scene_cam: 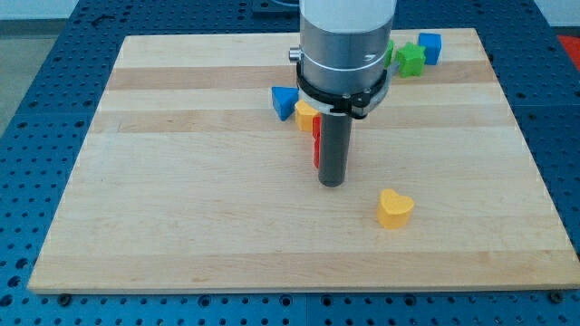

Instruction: Slide the yellow heart towards the bottom center of the board

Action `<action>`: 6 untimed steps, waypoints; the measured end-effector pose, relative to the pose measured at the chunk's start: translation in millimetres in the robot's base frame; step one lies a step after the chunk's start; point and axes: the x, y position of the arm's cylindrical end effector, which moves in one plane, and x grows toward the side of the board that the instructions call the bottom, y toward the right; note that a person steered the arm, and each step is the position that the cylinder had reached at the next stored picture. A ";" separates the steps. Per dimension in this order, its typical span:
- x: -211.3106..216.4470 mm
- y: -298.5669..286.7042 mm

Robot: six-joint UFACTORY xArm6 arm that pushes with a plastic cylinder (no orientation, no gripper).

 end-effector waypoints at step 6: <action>-8.1 85.3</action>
